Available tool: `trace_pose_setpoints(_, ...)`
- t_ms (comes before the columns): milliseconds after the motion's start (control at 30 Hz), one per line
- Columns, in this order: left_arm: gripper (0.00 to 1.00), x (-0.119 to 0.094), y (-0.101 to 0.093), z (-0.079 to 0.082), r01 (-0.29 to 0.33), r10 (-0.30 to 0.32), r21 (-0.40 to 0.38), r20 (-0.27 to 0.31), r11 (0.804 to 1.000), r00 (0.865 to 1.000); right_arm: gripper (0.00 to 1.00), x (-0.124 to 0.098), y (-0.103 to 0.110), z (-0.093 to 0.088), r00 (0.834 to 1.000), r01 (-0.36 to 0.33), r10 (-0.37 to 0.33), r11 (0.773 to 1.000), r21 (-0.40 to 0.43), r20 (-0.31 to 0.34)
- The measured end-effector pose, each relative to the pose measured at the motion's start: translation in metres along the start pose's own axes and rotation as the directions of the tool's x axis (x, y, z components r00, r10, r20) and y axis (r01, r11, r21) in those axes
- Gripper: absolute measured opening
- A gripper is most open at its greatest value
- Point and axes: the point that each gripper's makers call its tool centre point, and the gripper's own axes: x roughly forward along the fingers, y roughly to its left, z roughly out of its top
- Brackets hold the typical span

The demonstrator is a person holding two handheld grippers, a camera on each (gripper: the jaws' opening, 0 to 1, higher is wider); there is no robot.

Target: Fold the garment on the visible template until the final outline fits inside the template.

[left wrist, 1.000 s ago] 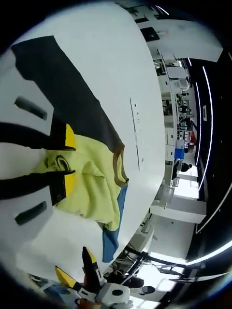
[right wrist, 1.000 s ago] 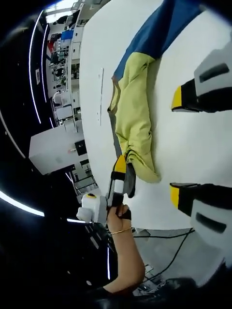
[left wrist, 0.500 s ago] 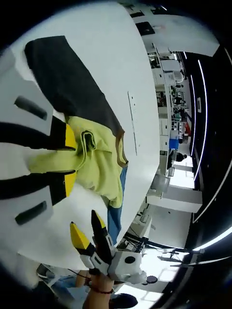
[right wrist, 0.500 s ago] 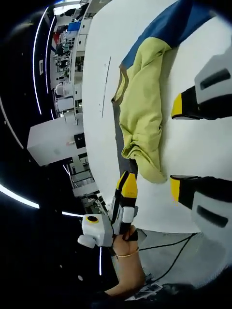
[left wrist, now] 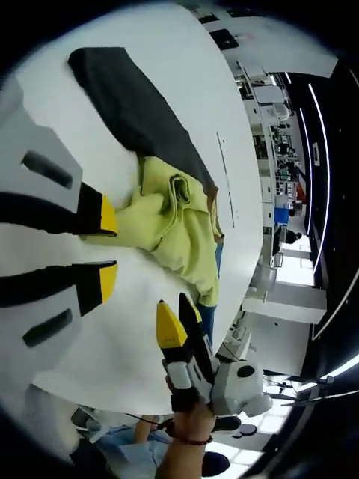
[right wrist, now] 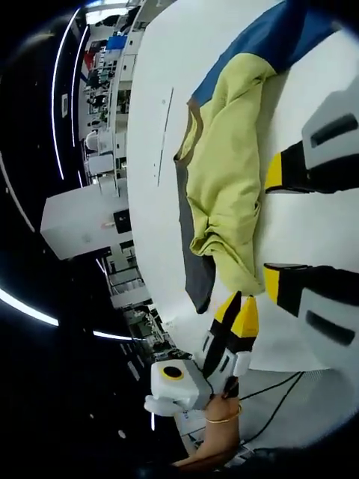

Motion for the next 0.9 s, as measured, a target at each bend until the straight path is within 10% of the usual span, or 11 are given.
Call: trace_pose_setpoints(900,0.09,0.02,0.03,-0.018,-0.129,0.131,0.032,-0.061,0.991,0.99,0.2,0.044,-0.005,-0.01,0.994,0.037,-0.041,0.999,-0.04,-0.098)
